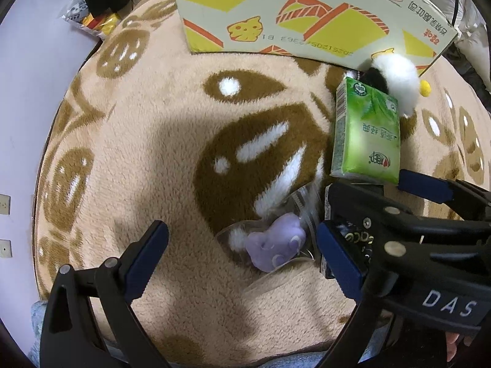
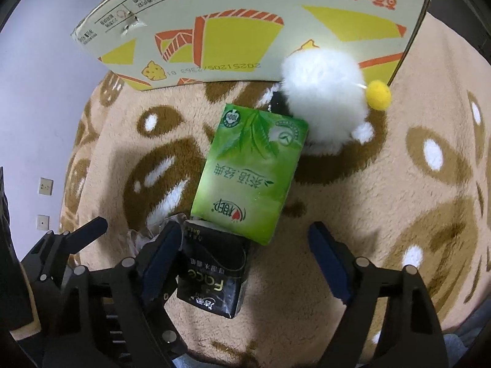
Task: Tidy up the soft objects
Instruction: 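Grasp the clear bag with the left tool while the right tool grasps the black tissue pack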
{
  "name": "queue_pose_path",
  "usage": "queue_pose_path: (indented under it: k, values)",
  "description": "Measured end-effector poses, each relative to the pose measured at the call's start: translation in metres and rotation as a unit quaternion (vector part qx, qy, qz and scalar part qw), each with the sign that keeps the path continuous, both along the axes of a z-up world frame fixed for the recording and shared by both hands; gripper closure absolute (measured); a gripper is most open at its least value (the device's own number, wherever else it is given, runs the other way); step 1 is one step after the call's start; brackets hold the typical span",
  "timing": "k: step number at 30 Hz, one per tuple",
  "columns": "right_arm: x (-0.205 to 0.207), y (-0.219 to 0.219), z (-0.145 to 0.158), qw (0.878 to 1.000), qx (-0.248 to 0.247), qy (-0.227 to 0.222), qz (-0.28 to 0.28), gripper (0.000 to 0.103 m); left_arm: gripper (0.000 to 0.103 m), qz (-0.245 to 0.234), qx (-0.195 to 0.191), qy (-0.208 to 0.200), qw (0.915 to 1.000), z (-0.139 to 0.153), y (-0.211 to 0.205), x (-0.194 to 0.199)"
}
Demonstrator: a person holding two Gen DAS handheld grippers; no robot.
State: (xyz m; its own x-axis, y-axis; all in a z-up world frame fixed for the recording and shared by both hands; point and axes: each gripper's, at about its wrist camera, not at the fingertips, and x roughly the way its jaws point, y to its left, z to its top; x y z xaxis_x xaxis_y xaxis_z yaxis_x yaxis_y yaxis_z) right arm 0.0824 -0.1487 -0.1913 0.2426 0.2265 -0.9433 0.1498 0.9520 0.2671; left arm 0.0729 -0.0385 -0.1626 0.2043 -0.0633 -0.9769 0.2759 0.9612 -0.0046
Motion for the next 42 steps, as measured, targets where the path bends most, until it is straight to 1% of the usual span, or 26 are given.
queue_pose_path:
  k: [3, 9, 13, 15, 16, 17, 18, 19, 20, 21, 27, 35, 37, 40, 42]
  values:
    - [0.000, 0.001, -0.001, 1.000, -0.003, -0.002, -0.007, 0.014, 0.007, 0.000, 0.000, 0.002, 1.0000, -0.002, 0.000, 0.000]
    - [0.003, 0.010, -0.003, 1.000, -0.009, -0.001, 0.000, 0.014, 0.007, 0.004, -0.011, -0.005, 0.9999, -0.002, -0.002, 0.000]
    - [0.002, 0.012, -0.006, 1.000, -0.014, 0.005, -0.008, 0.015, 0.007, 0.003, -0.006, -0.001, 1.0000, -0.006, -0.004, 0.000]
    - [0.001, 0.012, -0.007, 1.000, -0.023, 0.008, -0.010, 0.022, 0.007, 0.002, -0.006, -0.002, 1.0000, -0.007, -0.005, 0.000]
    - [0.000, 0.012, -0.007, 1.000, -0.024, 0.009, -0.011, 0.024, 0.007, 0.001, -0.009, -0.001, 1.0000, -0.007, -0.006, 0.000]
    - [-0.001, 0.010, -0.006, 1.000, -0.023, 0.012, -0.013, 0.029, 0.007, 0.002, -0.011, 0.000, 0.9999, -0.008, -0.008, 0.000]
    - [-0.002, 0.009, -0.006, 1.000, -0.019, 0.013, -0.018, 0.039, 0.007, 0.002, -0.015, 0.002, 0.9999, -0.009, -0.008, 0.000]
    - [-0.004, 0.006, -0.006, 1.000, -0.011, 0.012, -0.025, 0.045, 0.007, 0.003, -0.019, 0.003, 0.9998, -0.009, -0.009, 0.000]
    - [-0.004, 0.003, -0.006, 0.999, -0.004, 0.011, -0.031, 0.056, 0.007, 0.004, -0.022, 0.003, 0.9997, -0.010, -0.011, 0.000]
    - [-0.005, 0.001, -0.005, 0.999, -0.002, 0.011, -0.034, 0.060, 0.007, 0.004, -0.030, 0.004, 0.9995, -0.010, -0.012, 0.000]
    - [-0.003, 0.000, -0.005, 0.999, 0.002, 0.012, -0.038, 0.061, 0.007, 0.025, -0.048, 0.011, 0.9985, -0.015, -0.013, 0.003]
    - [-0.006, -0.005, -0.004, 0.999, 0.005, 0.019, -0.037, 0.059, 0.007, 0.014, -0.017, 0.017, 0.9996, -0.023, -0.019, -0.004]
    - [-0.007, -0.005, -0.003, 0.999, 0.003, 0.019, -0.036, 0.058, 0.007, 0.013, -0.015, 0.019, 0.9996, -0.025, -0.019, -0.005]
    - [-0.008, -0.004, -0.002, 0.999, 0.003, 0.020, -0.036, 0.053, 0.007, 0.013, -0.014, 0.022, 0.9996, -0.028, -0.020, -0.007]
    - [-0.009, -0.004, -0.001, 0.999, 0.000, 0.019, -0.036, 0.047, 0.006, 0.012, -0.014, 0.023, 0.9996, -0.029, -0.021, -0.009]
